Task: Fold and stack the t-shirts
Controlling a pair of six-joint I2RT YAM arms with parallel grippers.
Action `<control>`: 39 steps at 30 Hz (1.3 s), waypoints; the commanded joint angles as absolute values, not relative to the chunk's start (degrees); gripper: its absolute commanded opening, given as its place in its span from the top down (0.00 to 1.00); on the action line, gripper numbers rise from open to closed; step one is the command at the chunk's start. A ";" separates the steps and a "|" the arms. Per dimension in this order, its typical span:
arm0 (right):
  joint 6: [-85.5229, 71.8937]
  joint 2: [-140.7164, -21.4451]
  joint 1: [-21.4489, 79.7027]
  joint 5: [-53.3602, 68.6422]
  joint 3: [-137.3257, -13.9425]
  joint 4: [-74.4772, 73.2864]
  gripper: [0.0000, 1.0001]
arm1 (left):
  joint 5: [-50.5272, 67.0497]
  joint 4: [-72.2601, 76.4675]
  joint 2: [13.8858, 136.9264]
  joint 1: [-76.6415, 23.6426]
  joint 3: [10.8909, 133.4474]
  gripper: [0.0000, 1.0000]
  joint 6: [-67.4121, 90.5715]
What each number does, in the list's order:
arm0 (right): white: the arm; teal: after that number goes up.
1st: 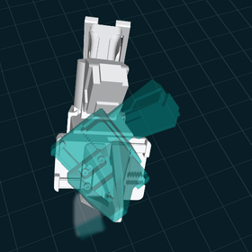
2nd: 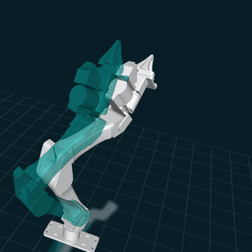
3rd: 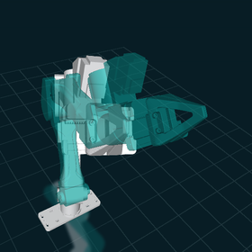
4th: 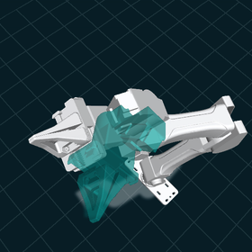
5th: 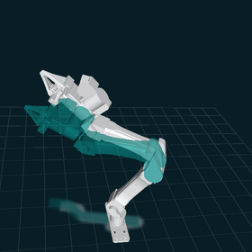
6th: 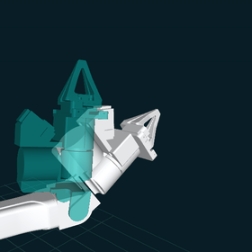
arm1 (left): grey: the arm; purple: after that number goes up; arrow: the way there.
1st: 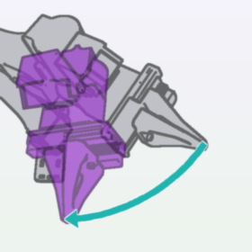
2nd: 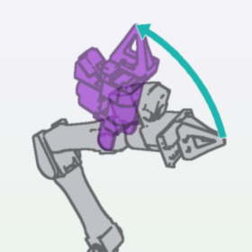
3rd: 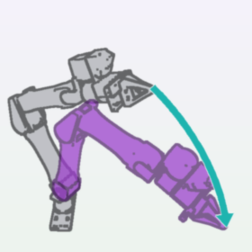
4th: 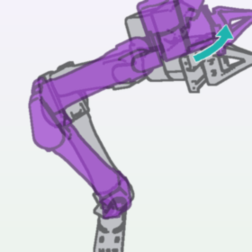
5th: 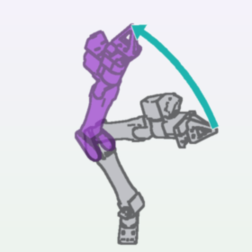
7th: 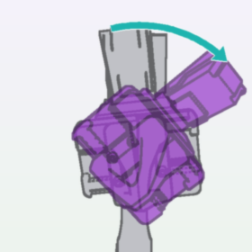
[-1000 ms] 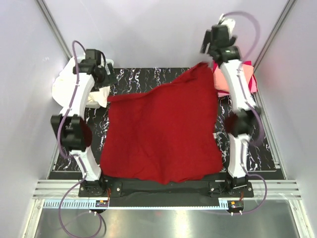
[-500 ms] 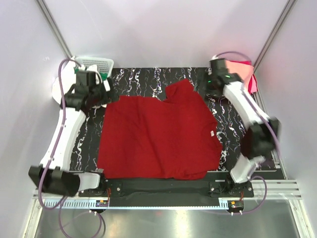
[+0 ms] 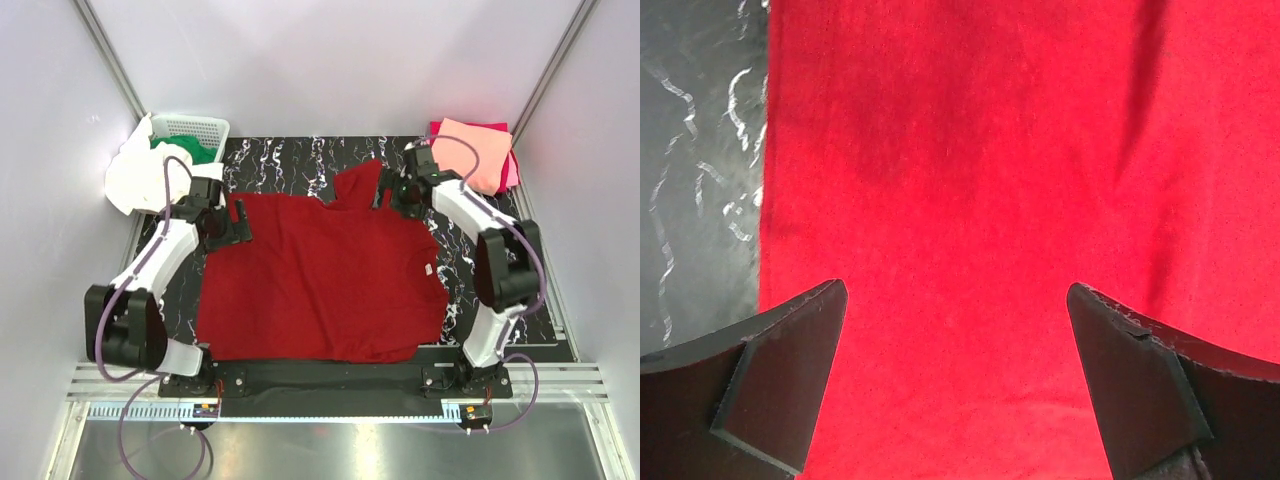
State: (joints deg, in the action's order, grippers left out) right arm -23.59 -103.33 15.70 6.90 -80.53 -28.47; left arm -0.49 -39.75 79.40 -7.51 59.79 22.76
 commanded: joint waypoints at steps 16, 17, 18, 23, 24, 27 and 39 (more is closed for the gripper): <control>-24.95 -141.12 14.77 2.64 -119.51 -39.72 0.01 | -4.75 -36.12 117.14 -7.47 87.08 0.05 27.60; -25.40 -142.72 13.90 2.55 -121.97 -41.90 0.01 | -4.66 -36.47 118.12 -7.47 88.67 0.05 27.42; -26.18 -144.30 13.36 2.20 -126.69 -42.79 0.01 | -4.66 -37.26 119.08 -7.47 91.64 0.05 27.25; -27.24 -153.01 10.55 -1.75 -139.47 -46.05 0.01 | -5.19 -41.39 126.99 -7.47 102.64 0.06 26.28; -27.68 -153.89 9.76 -1.41 -142.01 -45.88 0.00 | -5.27 -43.31 128.31 -7.47 106.83 0.06 26.02; -28.30 -156.79 8.88 -1.85 -146.75 -45.09 0.01 | -5.27 -46.39 132.79 -7.47 113.70 0.06 25.75; -27.51 -155.23 7.73 4.91 -149.26 -33.23 0.00 | -5.54 -49.93 133.28 -7.56 127.02 0.06 23.91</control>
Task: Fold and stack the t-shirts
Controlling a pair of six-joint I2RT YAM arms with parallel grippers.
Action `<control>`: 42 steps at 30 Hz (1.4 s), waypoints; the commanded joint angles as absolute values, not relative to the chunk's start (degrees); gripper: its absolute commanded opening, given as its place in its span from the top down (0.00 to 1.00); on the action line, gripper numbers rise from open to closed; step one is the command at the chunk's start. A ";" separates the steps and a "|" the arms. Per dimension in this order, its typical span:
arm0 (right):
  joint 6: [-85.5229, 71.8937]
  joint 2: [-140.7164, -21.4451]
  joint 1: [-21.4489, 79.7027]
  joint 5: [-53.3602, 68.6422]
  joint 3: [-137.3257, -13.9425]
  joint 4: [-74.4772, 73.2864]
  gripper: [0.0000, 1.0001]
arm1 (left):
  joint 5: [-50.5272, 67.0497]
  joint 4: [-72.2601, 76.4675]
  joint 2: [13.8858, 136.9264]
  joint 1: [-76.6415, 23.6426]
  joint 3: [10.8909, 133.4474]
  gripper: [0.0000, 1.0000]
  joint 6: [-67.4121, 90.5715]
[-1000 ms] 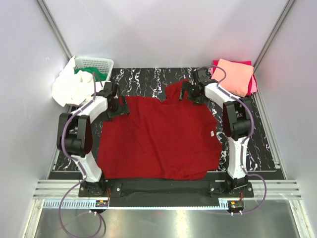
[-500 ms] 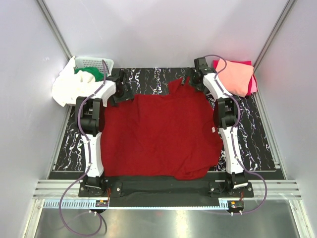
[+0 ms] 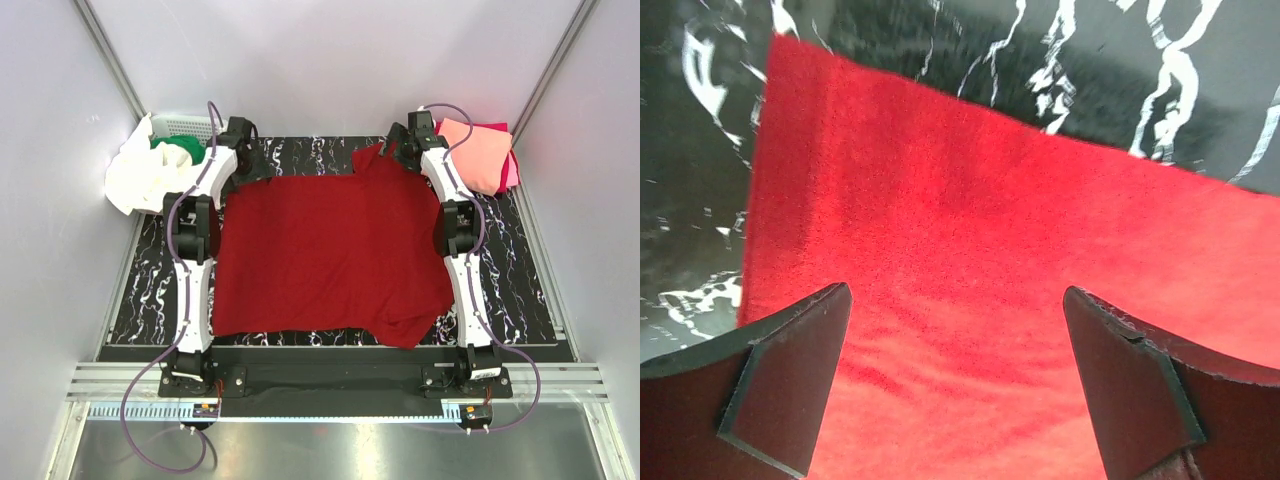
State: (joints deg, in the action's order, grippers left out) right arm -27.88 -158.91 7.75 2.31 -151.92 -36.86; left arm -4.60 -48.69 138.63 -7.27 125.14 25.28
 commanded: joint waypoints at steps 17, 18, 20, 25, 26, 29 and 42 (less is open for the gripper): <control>-26.09 -87.31 6.95 -10.45 -88.16 -38.93 0.00 | -12.13 -38.08 90.54 -46.20 84.94 0.10 24.52; -26.63 -80.66 6.42 -11.15 -83.89 -38.94 0.00 | -11.78 -36.75 89.74 -48.93 83.68 0.12 24.70; -28.90 -74.65 3.79 -10.82 -72.93 -39.29 0.00 | -11.78 -33.16 90.17 -56.84 82.18 0.16 25.31; -33.39 -55.23 1.76 -14.58 -59.69 -43.33 0.00 | -12.22 -32.52 101.49 -71.86 88.67 0.19 24.00; -34.88 -52.15 1.76 -15.20 -56.55 -43.59 0.00 | -13.00 -33.74 105.95 -73.55 92.42 0.19 23.73; -37.78 -40.37 1.76 -15.82 -53.26 -45.43 0.00 | -14.06 -36.12 113.78 -77.86 100.09 0.19 23.91; -37.97 -26.20 1.76 -14.95 -58.36 -56.25 0.00 | -15.73 -35.68 125.06 -81.65 107.67 0.35 24.17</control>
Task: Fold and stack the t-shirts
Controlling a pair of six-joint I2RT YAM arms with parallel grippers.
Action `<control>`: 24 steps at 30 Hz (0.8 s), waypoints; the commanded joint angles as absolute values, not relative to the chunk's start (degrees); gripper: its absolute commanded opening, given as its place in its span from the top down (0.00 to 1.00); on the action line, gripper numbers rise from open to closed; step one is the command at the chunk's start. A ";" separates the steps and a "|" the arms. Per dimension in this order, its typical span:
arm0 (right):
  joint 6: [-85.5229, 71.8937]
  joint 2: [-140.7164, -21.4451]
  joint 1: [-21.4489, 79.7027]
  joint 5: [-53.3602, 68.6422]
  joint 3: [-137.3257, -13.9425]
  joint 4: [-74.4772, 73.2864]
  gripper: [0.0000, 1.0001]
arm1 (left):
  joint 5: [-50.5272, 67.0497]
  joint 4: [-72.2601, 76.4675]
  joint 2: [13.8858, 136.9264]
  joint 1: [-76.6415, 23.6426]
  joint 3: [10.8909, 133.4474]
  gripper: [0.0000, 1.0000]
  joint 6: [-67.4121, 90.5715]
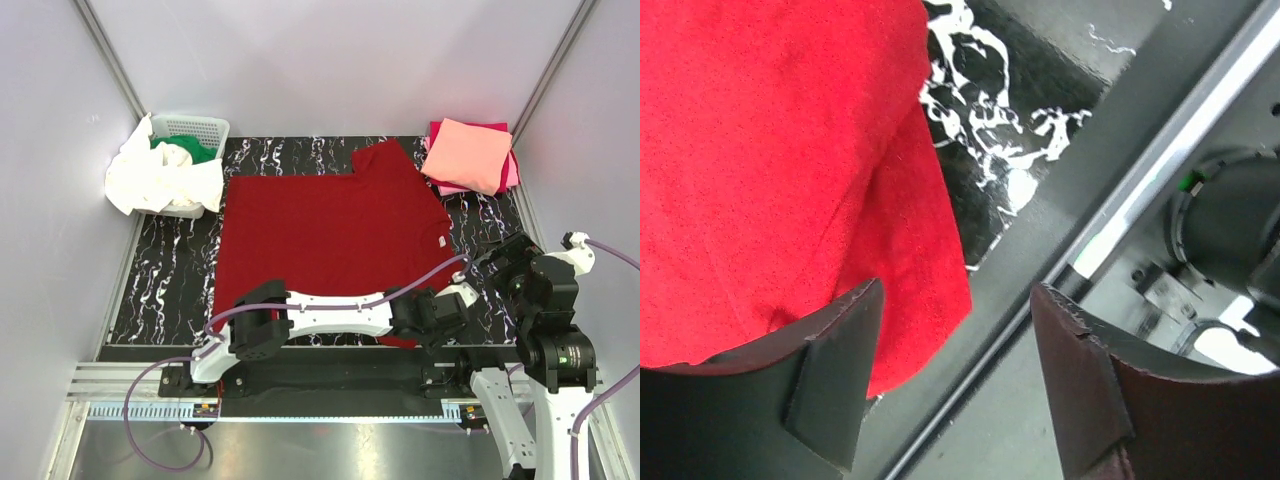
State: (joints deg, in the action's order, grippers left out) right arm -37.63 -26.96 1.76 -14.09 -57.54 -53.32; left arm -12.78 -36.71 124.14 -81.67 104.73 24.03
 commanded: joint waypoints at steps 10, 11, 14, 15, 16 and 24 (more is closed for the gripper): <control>-38.06 -25.05 1.76 -13.54 -58.80 -56.87 0.00 | -15.64 -34.90 129.90 -81.56 109.34 0.46 24.35; -38.14 -25.14 1.76 -13.54 -58.80 -56.87 0.00 | -15.91 -34.89 129.90 -81.56 109.34 0.47 24.43; -38.23 -25.05 1.76 -12.92 -58.89 -56.78 0.00 | -14.94 -35.77 130.87 -80.86 110.30 0.47 25.22; -38.23 -25.05 1.76 -12.48 -58.89 -56.69 0.00 | -14.77 -36.12 131.22 -80.69 111.00 0.48 25.49; -38.23 -25.14 1.76 -12.39 -59.06 -56.60 0.00 | -14.77 -36.82 132.00 -80.68 111.27 0.48 25.49; -37.79 -25.58 1.84 -12.39 -59.59 -56.86 0.00 | -13.45 -35.77 133.50 -80.07 110.74 0.51 25.93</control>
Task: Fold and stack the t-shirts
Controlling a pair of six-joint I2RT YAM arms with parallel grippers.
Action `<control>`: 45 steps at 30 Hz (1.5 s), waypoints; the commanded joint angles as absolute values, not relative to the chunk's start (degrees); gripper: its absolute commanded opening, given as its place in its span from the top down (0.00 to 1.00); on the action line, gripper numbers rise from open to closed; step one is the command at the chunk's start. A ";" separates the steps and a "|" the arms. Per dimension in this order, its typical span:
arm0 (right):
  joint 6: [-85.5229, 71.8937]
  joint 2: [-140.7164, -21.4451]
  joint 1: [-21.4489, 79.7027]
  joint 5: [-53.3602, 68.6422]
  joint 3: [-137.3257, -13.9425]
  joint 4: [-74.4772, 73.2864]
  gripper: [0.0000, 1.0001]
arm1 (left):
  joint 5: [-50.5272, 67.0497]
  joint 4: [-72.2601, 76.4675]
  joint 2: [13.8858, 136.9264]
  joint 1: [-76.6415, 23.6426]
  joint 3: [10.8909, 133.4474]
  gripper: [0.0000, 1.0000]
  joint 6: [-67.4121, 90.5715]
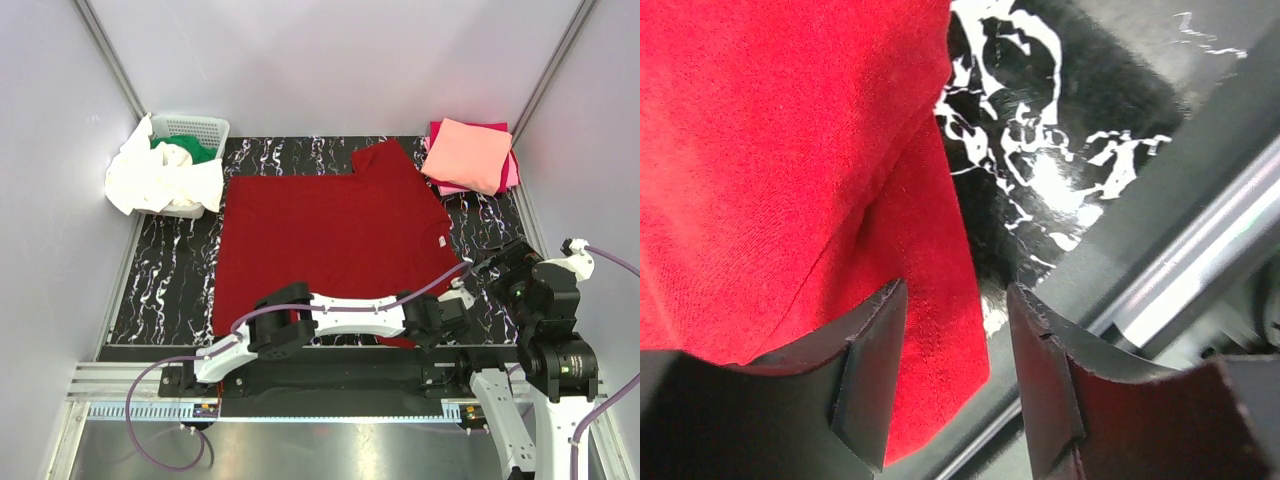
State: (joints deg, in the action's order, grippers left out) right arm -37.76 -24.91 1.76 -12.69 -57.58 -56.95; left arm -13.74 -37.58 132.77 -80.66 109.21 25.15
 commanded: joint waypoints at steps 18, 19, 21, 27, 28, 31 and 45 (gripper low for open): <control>-37.27 -25.93 1.84 -11.60 -61.87 -58.01 0.01 | -10.29 -33.04 130.70 -78.57 106.00 1.00 25.40; -37.27 -25.93 1.76 -11.60 -62.05 -58.09 0.00 | -8.72 -32.87 127.91 -78.49 105.21 1.00 25.40; -37.44 -26.10 1.84 -11.34 -62.23 -58.27 0.00 | -6.26 -30.95 124.56 -78.49 102.15 1.00 25.40; -38.76 -26.81 1.76 -8.71 -60.83 -58.71 0.00 | -1.77 -30.41 117.33 -78.22 98.18 0.99 27.07; -38.76 -26.89 1.76 -8.18 -60.47 -58.62 0.00 | -0.71 -30.24 117.51 -78.31 97.83 0.93 27.24; -39.11 -27.77 1.85 -6.51 -59.33 -59.24 0.00 | 3.15 -29.80 118.30 -78.31 96.86 0.75 28.21; -40.16 -35.52 1.85 10.54 -44.04 -63.37 0.00 | 0.37 -25.13 83.73 -68.66 66.73 0.23 37.52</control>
